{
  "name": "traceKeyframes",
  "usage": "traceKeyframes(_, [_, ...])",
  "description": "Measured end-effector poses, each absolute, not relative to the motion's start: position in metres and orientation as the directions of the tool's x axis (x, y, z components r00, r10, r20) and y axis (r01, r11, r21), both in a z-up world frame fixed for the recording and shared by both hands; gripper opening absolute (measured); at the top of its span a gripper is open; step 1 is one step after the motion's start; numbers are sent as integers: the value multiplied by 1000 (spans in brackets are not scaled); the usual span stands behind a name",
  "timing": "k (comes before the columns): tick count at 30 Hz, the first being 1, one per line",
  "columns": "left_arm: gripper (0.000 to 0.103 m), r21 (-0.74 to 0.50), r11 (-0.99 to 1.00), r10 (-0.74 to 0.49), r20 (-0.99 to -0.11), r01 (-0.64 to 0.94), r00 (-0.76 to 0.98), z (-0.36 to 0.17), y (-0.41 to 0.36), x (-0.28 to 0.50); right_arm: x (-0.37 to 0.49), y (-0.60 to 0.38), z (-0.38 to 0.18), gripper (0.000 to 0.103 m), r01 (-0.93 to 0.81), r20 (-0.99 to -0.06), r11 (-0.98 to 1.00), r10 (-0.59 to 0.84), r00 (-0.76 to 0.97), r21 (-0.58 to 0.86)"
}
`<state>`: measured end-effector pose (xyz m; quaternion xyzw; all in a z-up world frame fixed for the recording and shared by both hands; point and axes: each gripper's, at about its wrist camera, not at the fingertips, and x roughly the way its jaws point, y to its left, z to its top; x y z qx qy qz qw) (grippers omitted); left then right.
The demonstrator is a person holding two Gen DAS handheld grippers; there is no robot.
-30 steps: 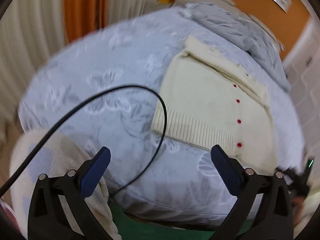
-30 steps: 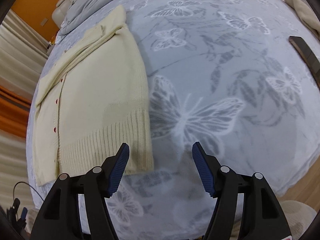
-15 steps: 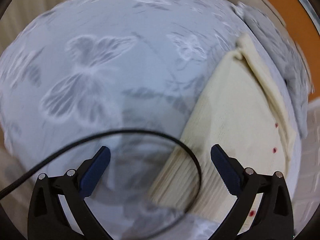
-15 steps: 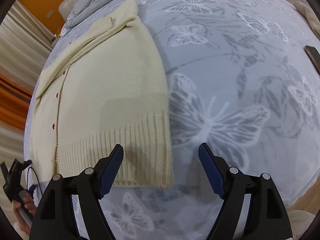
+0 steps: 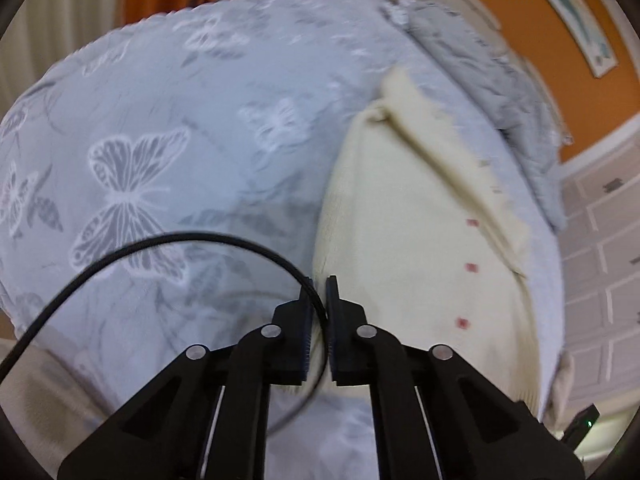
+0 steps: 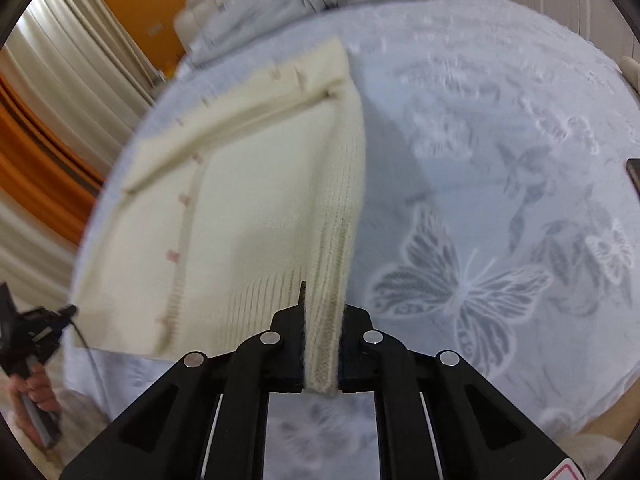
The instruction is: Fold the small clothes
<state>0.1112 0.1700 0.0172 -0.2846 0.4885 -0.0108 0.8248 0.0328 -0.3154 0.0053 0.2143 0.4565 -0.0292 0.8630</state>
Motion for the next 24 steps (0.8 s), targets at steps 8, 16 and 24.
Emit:
traceKeyframes(8, [3,-508,838,-349,-780,-200,520,47,186,55,-13,-298,26,7,186,-811,920,191,553,344])
traceKeyframes(16, [86,-118,882,127,-873,-457,471,35,201,39,-12,-291,5,8,203,-840,926,177,513,319])
traceKeyframes(24, [93,-295,861,-143,-922,-414,359,-8,161,90,-10,-308,-8,8,270,-831,875,224,510,402])
